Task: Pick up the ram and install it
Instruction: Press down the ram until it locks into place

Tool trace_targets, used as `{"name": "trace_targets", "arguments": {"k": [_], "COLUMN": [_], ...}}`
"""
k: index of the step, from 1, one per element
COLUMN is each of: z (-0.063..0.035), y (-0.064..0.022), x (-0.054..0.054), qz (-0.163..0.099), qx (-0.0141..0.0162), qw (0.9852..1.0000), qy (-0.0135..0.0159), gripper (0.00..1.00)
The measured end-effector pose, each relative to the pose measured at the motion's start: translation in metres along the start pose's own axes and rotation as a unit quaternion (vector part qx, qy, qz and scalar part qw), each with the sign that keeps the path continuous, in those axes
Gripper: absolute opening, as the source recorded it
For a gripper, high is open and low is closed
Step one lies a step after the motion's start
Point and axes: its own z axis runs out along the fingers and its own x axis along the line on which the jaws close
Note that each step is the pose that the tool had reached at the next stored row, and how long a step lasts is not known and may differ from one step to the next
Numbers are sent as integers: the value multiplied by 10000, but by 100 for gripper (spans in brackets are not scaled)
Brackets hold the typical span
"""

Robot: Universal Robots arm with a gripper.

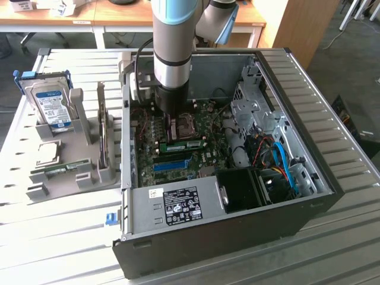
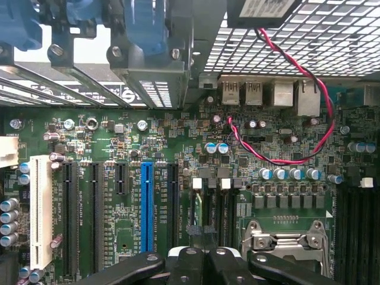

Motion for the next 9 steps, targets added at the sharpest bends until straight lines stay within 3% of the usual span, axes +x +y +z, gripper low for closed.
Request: {"name": "trace_targets", "arguments": {"k": [9], "z": [10], "y": [1], "x": [1], "qz": [1], "qx": [-1], "qw": [10000], "qy": [0], "gripper": [11]}}
